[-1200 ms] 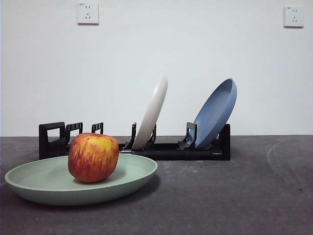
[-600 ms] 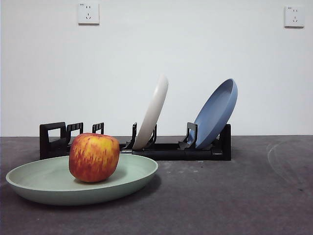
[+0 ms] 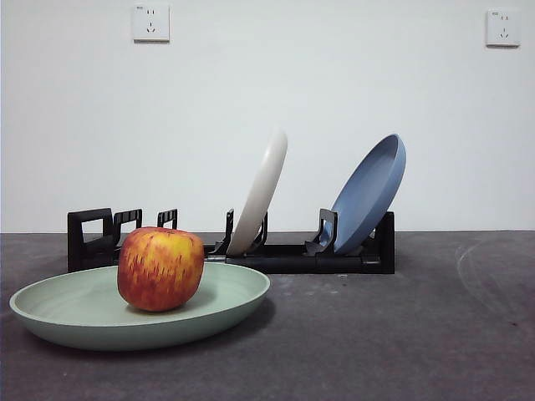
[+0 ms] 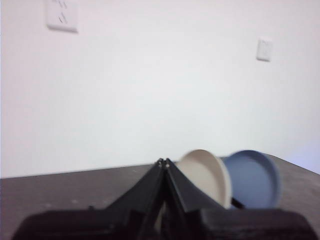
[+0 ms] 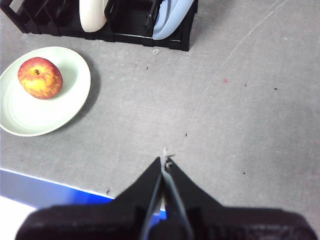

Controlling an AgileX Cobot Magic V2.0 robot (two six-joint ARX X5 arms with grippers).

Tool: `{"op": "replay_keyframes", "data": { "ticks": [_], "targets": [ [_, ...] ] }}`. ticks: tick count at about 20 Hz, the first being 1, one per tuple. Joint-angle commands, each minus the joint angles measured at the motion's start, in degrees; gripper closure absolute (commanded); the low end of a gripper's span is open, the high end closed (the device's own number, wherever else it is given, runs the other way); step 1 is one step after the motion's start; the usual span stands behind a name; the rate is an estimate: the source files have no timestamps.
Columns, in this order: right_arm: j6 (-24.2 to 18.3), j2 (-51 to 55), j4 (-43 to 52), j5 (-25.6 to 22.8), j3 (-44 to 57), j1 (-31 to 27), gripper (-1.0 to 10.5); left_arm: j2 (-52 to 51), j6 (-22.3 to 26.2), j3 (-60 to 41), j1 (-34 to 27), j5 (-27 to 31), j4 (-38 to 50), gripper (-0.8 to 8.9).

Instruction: Take the green plate from the plate rack,put the plate on the table,take the apple from the table,put the apple in the plate

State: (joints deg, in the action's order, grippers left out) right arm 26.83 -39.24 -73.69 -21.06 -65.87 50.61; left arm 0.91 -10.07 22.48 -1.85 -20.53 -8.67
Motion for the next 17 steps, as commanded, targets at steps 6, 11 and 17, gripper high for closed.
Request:
{"op": "replay_keyframes", "data": {
  "ticks": [6,11,17],
  "targets": [
    [0.5,0.1,0.3,-1.6,0.5,0.0,9.5,-0.6,1.1,-15.1,0.1,13.2,5.7,8.17],
    [0.5,0.1,0.3,-1.7,0.5,0.0,9.5,-0.7,2.1,-21.1,0.1,14.8,5.7,8.17],
    [0.6,0.1,0.2,-1.7,0.5,0.0,9.5,-0.7,3.5,-21.9,0.4,20.5,-1.0,8.17]
  ]
}}
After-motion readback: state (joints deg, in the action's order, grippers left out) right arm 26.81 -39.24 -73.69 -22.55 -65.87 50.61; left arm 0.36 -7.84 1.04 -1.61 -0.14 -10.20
